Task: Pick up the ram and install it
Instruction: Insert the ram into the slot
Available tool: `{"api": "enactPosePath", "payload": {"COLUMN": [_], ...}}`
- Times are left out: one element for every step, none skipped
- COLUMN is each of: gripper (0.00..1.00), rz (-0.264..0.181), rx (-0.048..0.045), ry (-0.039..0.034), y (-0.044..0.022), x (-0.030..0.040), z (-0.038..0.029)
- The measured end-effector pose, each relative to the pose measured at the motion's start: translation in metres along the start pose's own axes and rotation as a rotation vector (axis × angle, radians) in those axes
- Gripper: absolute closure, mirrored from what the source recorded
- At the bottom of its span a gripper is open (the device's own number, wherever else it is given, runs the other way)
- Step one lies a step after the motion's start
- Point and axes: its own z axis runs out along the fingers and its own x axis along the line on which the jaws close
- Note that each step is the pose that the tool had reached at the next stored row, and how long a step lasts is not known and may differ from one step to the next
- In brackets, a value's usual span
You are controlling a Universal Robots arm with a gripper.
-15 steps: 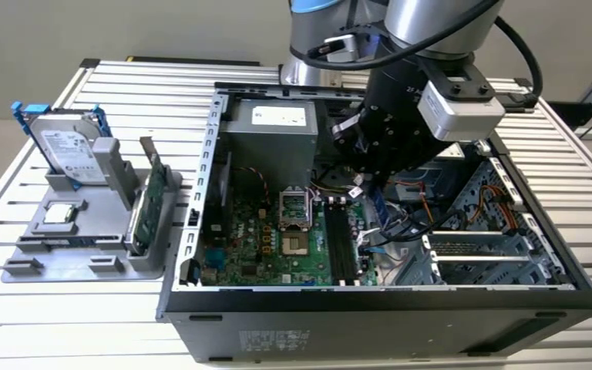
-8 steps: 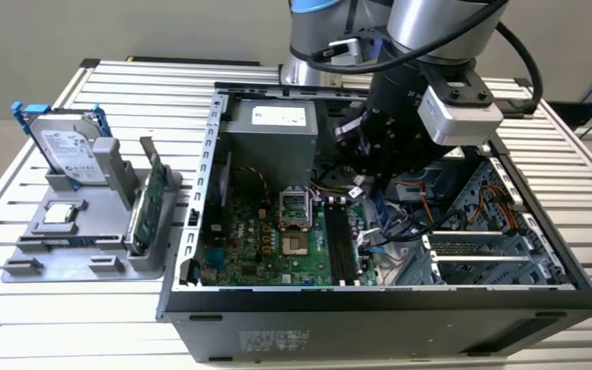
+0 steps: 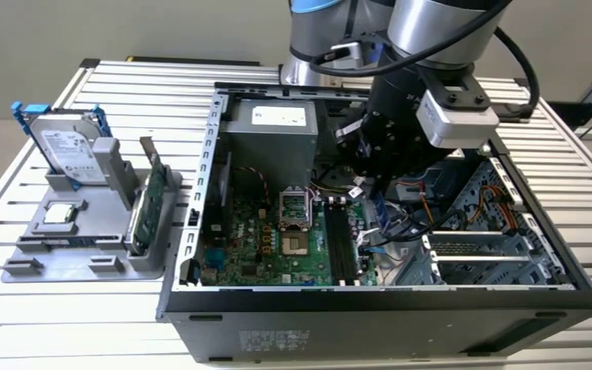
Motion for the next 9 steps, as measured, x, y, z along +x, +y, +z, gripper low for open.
{"api": "enactPosePath", "payload": {"gripper": [1.00, 1.00, 1.00, 1.00, 1.00, 1.00, 1.00, 1.00, 1.00], "rz": [0.000, 0.001, 0.001, 0.001, 0.001, 0.001, 0.001, 0.001, 0.001], "rx": [-0.0003, -0.0009, -0.0019, -0.0026, -0.0029, -0.0034, -0.0038, -0.0046, -0.0052], "ry": [0.0000, 0.0000, 0.0000, 0.0000, 0.0000, 0.0000, 0.0000, -0.0001, -0.0001], "y": [-0.0006, -0.0012, -0.0019, -0.0023, -0.0026, -0.0028, -0.0031, -0.0034, -0.0037], "x": [0.0002, 0.0003, 0.0004, 0.0005, 0.0006, 0.0007, 0.0008, 0.0010, 0.0012], "z": [0.0006, 0.0011, 0.0016, 0.0022, 0.0027, 0.0033, 0.0038, 0.0043, 0.0048]}}
